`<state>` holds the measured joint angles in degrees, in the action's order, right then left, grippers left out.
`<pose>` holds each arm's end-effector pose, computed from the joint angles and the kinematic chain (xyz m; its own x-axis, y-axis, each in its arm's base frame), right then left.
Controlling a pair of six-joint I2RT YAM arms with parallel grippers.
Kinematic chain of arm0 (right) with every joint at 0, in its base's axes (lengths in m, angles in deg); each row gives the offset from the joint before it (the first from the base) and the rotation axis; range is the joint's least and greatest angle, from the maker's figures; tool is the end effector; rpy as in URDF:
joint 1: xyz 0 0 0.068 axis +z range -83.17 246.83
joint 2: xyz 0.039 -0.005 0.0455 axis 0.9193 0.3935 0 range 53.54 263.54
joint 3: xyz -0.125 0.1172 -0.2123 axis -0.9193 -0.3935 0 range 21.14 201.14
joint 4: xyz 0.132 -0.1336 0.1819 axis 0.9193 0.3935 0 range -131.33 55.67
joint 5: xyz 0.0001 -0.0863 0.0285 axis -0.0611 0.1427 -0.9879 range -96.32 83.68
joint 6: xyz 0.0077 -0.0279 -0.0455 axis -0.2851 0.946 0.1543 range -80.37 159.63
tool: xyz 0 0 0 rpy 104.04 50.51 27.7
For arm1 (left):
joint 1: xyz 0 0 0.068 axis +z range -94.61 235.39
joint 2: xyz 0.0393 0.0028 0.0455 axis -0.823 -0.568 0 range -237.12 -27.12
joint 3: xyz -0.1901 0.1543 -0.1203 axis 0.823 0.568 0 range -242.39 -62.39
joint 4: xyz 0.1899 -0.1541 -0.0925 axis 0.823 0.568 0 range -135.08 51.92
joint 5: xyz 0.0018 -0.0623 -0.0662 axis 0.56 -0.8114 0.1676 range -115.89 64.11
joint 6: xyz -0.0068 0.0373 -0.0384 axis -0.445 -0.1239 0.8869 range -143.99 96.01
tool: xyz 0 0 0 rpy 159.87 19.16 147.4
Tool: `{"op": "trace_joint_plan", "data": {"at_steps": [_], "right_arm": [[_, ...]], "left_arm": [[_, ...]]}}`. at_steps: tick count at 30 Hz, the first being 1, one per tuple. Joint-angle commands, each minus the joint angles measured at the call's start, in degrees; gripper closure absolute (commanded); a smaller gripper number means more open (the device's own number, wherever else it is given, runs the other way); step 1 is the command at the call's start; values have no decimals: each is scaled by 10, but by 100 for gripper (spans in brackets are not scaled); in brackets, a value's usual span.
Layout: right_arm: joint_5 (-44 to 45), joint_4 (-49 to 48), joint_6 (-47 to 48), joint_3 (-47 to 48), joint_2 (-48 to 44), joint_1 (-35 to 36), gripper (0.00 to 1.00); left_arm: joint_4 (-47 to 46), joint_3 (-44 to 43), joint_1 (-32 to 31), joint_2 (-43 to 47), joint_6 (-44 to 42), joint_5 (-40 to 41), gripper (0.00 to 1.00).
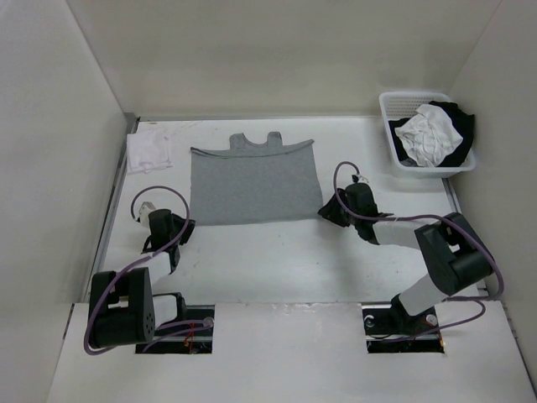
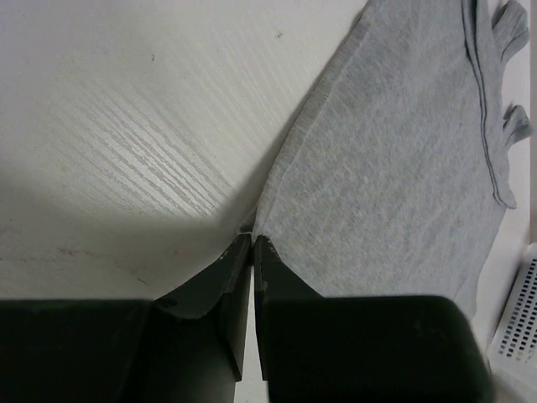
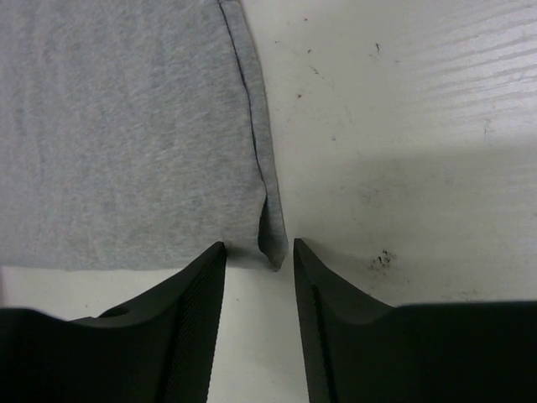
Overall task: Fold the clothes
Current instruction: Fold the tank top
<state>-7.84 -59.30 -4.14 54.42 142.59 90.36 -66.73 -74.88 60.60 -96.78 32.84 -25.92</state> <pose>0.2651 0.1165 0.1414 -0.6952 0.4515 -0.5593 0.0866 0.8251 0.5584 0.2000 0.0182 0.1239 -0.2408 -0.8626 -0.4450 -0.5338 0.5006 -0.6815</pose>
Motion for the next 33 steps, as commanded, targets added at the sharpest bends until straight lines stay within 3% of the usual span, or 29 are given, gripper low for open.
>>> {"op": "trace_joint_plan", "data": {"at_steps": [1,7,11,14,17,21,25,29,33], "right_arm": [[-14,-25,-9,18,15,-4,61],[-26,-22,-18,28,31,-4,78],[-29,-26,-27,21,21,-6,96],[-18,-25,-25,1,-42,-4,100],[15,18,-6,-22,-176,8,100],[95,194,25,-7,-397,69,100],[195,377,40,71,-567,160,100],[310,492,44,179,-640,275,100],[406,517,53,252,-652,391,100]], "left_arm": [[-18,-9,0,33,-7,5,97],[-9,-10,-3,60,-8,9,98],[-6,-15,-3,77,-10,7,100],[11,-28,-5,119,-5,-4,100],[78,-64,-25,215,-1,-3,100],[218,-153,-68,373,-29,42,100],[324,-260,-101,469,-60,66,100],[393,-350,-110,513,-74,70,100],[431,-393,-110,525,-80,70,100]]}}
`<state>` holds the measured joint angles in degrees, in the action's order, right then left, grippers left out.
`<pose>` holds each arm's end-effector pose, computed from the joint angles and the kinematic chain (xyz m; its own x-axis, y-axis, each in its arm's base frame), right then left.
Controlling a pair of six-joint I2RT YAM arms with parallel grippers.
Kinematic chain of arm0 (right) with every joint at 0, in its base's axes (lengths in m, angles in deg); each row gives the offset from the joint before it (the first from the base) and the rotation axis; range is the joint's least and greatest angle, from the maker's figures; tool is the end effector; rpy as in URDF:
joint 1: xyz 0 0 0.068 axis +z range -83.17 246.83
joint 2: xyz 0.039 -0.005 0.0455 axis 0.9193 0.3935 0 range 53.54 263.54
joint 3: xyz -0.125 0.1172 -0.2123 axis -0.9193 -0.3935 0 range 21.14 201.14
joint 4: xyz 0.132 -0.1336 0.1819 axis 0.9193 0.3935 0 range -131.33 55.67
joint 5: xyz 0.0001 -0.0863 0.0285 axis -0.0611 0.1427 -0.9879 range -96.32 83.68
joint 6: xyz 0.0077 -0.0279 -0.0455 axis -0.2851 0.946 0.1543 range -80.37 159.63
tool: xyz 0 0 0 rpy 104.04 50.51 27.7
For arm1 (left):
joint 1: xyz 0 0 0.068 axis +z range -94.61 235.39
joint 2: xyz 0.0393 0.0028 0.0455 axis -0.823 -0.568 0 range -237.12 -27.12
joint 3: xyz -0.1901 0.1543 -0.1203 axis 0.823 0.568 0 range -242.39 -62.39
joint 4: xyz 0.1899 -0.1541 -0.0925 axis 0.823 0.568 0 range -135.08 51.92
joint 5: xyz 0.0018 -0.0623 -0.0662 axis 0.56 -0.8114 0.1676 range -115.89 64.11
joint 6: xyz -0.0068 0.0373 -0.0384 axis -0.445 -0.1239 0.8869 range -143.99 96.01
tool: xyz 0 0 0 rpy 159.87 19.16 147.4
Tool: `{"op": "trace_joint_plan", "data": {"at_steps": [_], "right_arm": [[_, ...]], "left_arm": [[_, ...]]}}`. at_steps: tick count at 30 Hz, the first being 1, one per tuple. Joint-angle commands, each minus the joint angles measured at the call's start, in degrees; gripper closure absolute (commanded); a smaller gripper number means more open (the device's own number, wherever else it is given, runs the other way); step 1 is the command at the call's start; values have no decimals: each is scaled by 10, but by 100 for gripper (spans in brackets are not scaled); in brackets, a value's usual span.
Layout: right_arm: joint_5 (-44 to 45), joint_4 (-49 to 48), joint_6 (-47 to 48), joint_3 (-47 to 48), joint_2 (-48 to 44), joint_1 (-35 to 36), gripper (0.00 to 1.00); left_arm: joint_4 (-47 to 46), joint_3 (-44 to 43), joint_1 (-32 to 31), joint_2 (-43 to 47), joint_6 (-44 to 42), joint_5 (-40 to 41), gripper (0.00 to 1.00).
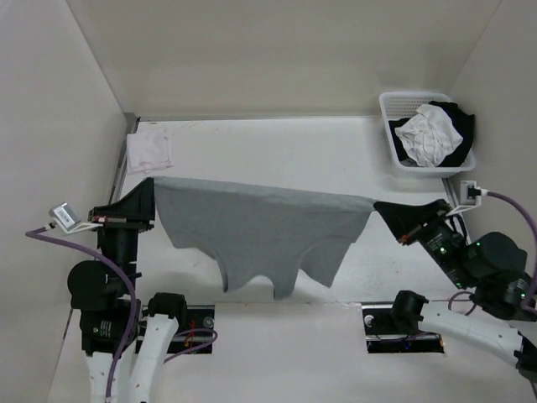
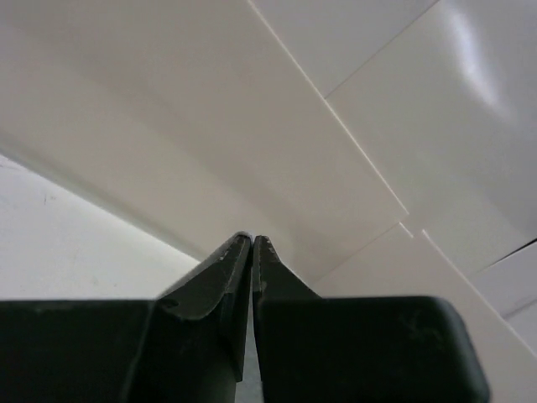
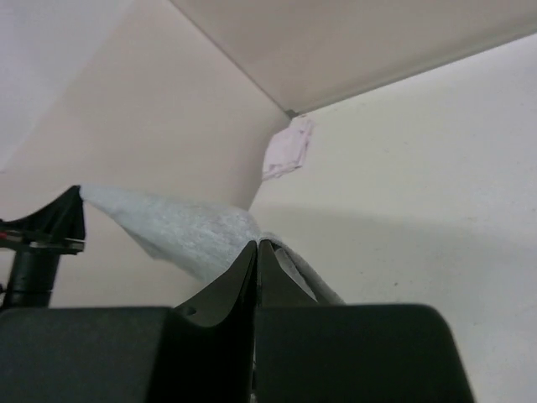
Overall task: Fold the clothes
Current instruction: Fold the tank top
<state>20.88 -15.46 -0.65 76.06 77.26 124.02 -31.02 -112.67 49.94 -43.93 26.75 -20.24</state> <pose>0.0473 0.0433 0.4077 -0.2855 0.6184 -0.7321 -0.4147 0.6090 0.6761 0.0421 -0.0005 0.4114 0.2077 -0.7939 -0.5714 0.2575 0.6080 -0.7511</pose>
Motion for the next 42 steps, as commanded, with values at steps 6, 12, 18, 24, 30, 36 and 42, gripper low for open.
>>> {"op": "trace_joint_plan", "data": {"at_steps": [6,12,18,24,30,36,42], "right_arm": [[145,-3,86,16,101,61,99],[-164,-186,57,-74,278,-248,100],[-282,-317,30,0,550,-384,100],[-321,-289,42,177,741,-443,100],[-319,-289,42,154,717,-454,100],[-317,-355,-3,-20,601,-453,100],[-295,-375,-22,-150,481,-438,100]], "left_arm": [[53,59,3,-39,-17,16,100],[-104,156,6,-227,-2,24,100],[-289,86,16,-590,33,10,100],[-311,-72,28,-769,36,-7,100],[-321,-53,17,-725,34,-14,99],[-345,82,-7,-599,33,5,99],[-342,211,8,-472,38,-23,99]]}}
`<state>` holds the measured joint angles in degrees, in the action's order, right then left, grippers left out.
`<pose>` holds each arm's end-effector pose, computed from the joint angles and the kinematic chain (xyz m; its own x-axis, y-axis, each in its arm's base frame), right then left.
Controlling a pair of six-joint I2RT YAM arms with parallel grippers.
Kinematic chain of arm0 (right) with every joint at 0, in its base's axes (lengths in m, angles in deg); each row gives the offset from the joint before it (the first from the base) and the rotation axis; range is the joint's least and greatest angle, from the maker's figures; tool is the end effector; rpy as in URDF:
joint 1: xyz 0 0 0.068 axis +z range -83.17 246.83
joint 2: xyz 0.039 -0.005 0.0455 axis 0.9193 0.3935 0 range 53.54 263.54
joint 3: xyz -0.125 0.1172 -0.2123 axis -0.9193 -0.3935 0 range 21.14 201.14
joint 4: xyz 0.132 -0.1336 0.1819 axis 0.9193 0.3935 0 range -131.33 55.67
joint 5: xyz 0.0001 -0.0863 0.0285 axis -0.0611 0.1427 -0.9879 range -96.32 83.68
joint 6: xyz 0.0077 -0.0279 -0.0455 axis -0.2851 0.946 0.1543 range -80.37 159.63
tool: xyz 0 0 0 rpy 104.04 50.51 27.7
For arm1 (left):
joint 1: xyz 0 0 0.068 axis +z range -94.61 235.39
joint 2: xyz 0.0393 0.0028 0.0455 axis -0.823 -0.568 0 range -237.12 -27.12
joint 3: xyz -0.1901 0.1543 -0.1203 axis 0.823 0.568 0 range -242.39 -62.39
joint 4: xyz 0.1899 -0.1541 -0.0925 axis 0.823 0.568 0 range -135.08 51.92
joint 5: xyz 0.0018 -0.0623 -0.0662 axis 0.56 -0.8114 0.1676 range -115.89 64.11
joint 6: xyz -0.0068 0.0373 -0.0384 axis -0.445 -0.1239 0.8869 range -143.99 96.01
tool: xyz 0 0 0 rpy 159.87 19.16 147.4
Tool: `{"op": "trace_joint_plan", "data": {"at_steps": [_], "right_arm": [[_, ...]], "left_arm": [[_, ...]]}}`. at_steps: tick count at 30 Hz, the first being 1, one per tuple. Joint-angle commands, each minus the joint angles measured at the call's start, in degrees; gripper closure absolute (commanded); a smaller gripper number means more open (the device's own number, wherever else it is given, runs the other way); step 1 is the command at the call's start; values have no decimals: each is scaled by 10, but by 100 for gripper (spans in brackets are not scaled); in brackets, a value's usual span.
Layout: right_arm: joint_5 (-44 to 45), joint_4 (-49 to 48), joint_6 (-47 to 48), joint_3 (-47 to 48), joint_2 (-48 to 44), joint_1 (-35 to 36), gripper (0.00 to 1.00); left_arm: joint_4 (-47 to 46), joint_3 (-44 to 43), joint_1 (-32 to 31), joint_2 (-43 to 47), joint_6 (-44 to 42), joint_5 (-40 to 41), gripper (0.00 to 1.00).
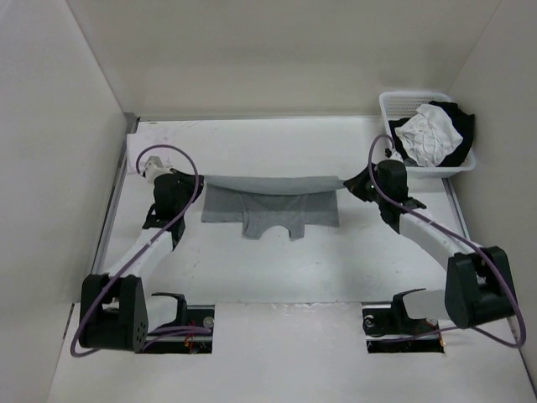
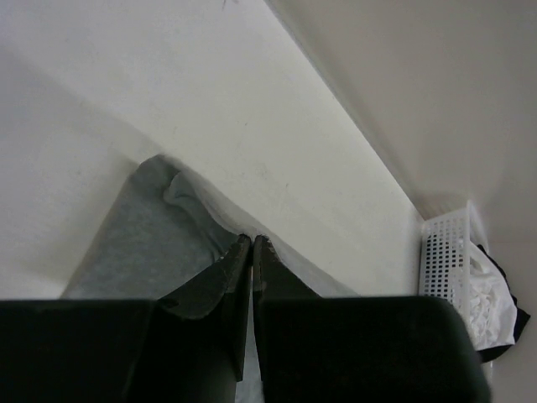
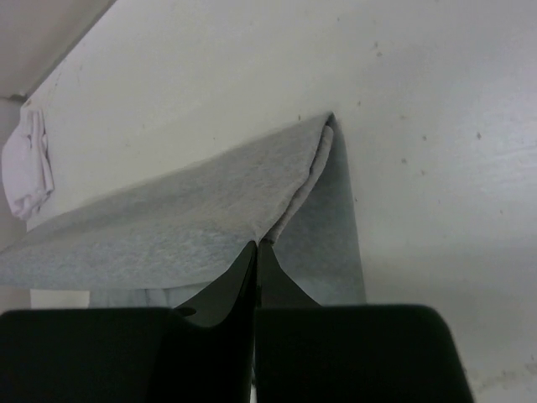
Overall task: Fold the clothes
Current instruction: Fold the tank top
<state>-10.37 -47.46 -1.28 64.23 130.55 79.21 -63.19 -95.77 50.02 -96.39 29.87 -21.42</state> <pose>0.2869 0.0656 0.2327 -0.5242 0.5537 -0.6470 0.0904 0.7917 0.6042 0.2637 -0.0220 0.2319 -0.1949 -0.7904 -0.5807 -0.2341 0.6124 -0.7550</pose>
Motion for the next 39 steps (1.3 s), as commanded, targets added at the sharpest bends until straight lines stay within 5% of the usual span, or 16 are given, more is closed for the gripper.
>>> {"op": "trace_joint_plan", "data": {"at_steps": [1,10,18,25,28,32,39], "right_arm": [[22,-54,-15,-49,-73,14,100],[26,1,-31,-192,-210,32,99],[55,13,-90,-276,-231,66,93],[104,44,-60,-239,-242,78,56],[100,33,-28,-195,-183,91,47],[86,-6,-19,-159,-91,97,44],[55,-36,-29,-127,22,80,48]], "left_arm": [[-18,56,8,72,5,-16,99],[119,175,51,297,-3,-61,99],[183,247,95,327,-5,-76,93],[197,223,106,373,-2,-90,73],[171,199,54,354,15,-60,73],[85,163,-114,232,23,14,73],[-36,107,-294,7,25,79,74]]}}
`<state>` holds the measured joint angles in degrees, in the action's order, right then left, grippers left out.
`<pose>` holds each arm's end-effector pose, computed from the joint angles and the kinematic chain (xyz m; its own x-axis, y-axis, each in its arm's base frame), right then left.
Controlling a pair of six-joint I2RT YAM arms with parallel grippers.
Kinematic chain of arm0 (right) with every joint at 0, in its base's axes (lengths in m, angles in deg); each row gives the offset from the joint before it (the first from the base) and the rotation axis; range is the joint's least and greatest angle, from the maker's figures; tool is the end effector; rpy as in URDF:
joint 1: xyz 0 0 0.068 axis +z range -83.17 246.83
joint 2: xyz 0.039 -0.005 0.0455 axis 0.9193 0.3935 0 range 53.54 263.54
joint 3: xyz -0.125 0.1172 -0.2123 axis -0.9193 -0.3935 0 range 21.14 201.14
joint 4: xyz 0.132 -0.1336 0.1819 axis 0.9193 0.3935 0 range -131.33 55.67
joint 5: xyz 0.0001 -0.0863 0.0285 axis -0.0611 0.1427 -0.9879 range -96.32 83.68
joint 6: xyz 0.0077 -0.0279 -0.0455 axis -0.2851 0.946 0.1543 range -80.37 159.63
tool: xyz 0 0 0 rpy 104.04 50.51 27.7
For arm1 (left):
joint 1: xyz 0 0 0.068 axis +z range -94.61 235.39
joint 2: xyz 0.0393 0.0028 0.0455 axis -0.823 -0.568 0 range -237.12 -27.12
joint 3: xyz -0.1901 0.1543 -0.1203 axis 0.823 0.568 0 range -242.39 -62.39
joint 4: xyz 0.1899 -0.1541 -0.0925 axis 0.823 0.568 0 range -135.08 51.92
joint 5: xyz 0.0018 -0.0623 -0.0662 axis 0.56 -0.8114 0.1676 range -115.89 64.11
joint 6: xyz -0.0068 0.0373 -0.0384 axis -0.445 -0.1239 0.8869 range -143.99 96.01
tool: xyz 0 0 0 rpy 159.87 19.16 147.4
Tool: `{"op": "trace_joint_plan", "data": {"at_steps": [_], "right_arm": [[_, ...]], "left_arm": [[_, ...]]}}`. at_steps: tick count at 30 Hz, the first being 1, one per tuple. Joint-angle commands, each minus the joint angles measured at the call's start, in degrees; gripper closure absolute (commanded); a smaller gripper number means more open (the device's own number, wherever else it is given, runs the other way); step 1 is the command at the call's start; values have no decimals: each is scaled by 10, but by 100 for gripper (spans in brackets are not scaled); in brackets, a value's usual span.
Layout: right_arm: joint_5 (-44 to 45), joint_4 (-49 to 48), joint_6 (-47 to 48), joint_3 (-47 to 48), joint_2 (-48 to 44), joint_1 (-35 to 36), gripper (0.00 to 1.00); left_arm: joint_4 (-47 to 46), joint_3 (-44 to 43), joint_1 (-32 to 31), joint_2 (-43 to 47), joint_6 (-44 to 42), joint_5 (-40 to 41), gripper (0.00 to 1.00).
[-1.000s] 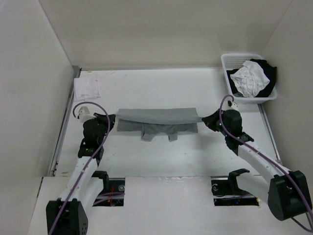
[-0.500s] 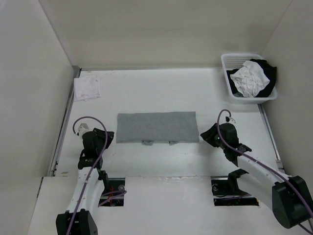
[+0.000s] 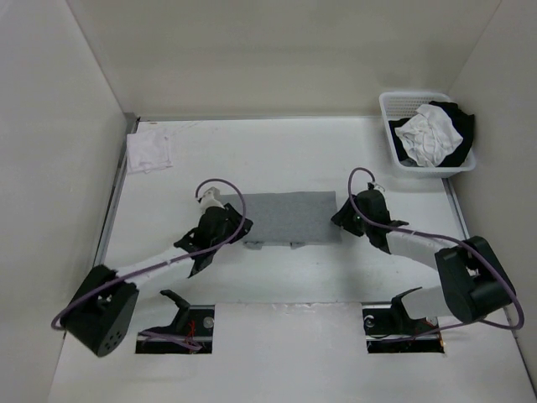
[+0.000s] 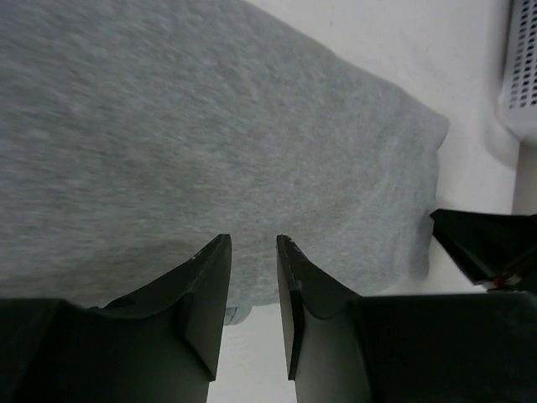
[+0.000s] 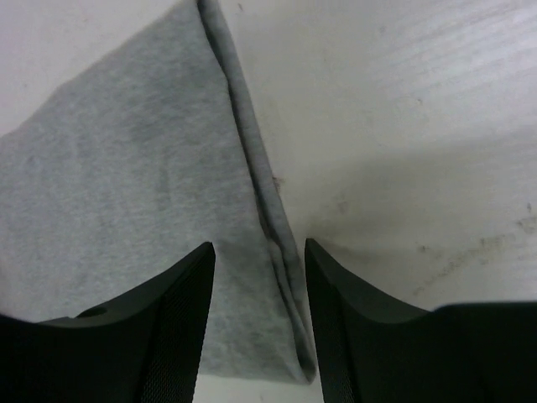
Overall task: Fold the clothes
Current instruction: Fold the tank top
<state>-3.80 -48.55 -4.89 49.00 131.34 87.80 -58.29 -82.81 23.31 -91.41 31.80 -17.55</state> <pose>0.2324 0.0874 0.1483 -0.6812 0.4891 -0.5447 0.2107 0.8436 0.4939 0.1873 -0.1113 0.1690 -0.5900 -0.5959 -0.5447 -0.1214 0.7325 -0.6699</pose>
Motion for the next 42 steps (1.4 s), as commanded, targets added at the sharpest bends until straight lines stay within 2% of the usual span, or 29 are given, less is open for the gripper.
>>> {"op": "trace_joint_plan", "data": {"at_steps": [1,6,11,18,22,27,29,31,32,34,42], "right_arm": [[-10,-22,7,28,14,-6,47],[-16,-5,1,39,23,-6,45],[-21,-9,-25,19,14,9,46],[-21,-12,-52,-7,-12,48,43],[-20,-19,-55,-7,5,62,44],[-45,-59,-66,-6,45,54,57],[-45,-70,-75,-4,57,52,68],[-41,-90,-83,-10,54,49,85],[-30,-93,-89,-16,40,48,91],[12,-76,-88,-31,-10,48,97],[84,140,-45,-49,-274,32,100]], "left_arm": [[-95,-23,-35,-64,6,43,74],[-101,19,-9,-100,-3,48,75],[-81,65,78,-44,-36,30,76],[-70,43,143,8,-74,11,73],[-79,17,87,9,-75,6,73],[-100,-8,10,-14,-79,26,74],[-120,-14,-14,-23,-82,27,74],[-133,-16,-29,-32,-82,27,74],[-139,-17,-36,-39,-82,28,74],[-148,-18,-50,-57,-77,30,74],[-183,-44,-124,-119,-61,38,74]]}}
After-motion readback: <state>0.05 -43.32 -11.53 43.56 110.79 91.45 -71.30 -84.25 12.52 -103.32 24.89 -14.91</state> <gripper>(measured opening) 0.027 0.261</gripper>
